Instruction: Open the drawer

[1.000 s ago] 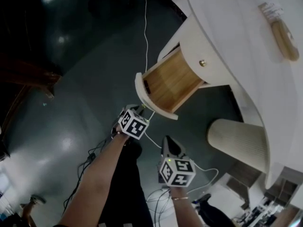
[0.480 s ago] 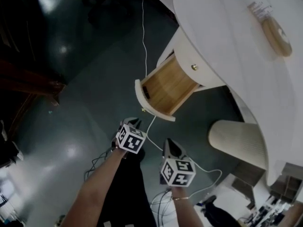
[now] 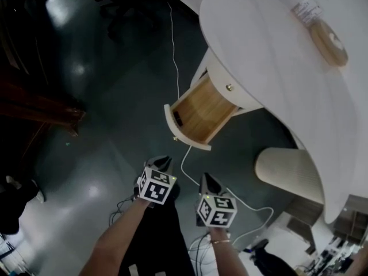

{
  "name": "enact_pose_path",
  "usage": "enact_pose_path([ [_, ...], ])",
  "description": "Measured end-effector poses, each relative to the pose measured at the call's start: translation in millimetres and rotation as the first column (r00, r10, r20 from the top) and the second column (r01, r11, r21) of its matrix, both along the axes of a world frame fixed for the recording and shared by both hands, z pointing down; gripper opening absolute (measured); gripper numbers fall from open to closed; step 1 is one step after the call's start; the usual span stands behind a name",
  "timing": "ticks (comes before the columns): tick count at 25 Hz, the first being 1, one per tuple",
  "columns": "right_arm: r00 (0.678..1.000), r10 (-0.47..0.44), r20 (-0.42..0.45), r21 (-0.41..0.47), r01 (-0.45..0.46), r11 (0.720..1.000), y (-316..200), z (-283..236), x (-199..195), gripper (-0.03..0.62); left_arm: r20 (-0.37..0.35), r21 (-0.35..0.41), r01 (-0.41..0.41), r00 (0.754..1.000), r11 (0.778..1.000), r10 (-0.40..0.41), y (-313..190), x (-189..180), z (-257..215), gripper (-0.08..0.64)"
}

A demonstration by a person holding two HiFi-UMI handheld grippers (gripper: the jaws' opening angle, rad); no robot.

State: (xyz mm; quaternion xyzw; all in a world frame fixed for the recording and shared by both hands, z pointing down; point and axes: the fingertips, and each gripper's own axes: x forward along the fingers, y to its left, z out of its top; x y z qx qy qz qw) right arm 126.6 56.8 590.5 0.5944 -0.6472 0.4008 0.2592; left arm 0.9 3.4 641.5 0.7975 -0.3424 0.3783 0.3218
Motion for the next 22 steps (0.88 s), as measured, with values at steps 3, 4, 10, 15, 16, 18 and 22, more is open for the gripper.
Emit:
enact_pose_path([
  [3, 1.000, -0.017, 0.002, -0.006, 0.017, 1.000, 2, -8, -2, 0.003, 0.001, 0.001, 0.004, 1.000, 1.000, -0.004, 5, -6, -19, 0.032],
  [4, 1.000, -0.023, 0.001, -0.009, 0.023, 1.000, 4, -11, -3, 0.003, -0.002, 0.005, 0.011, 1.000, 1.000, -0.010, 5, -8, -25, 0.032],
  [10, 0.999, -0.031, 0.012, -0.028, 0.031, 0.999, 8, -24, -8, 0.003, 0.007, 0.019, 0.035, 0.999, 0.999, -0.035, 2, -19, -64, 0.029],
  [15, 0.999, -0.042, 0.016, -0.028, 0.042, 0.999, 6, -40, -16, 0.003, 0.005, 0.023, 0.037, 0.999, 0.999, -0.037, 0, -26, -83, 0.028],
  [16, 0.999, -0.043, 0.016, -0.024, 0.043, 0.999, 6, -44, -17, 0.003, 0.008, 0.022, 0.032, 0.999, 0.999, -0.032, 0, -27, -87, 0.028],
  [18, 0.999, -0.040, 0.013, -0.015, 0.040, 0.999, 4, -52, -18, 0.003, 0.006, 0.024, 0.028, 1.000, 0.999, -0.028, 0, -29, -94, 0.028],
  [22, 1.000, -0.028, 0.011, -0.010, 0.028, 1.000, 3, -67, -19, 0.003, 0.000, 0.027, 0.045, 0.999, 0.999, -0.045, -4, -35, -107, 0.028],
])
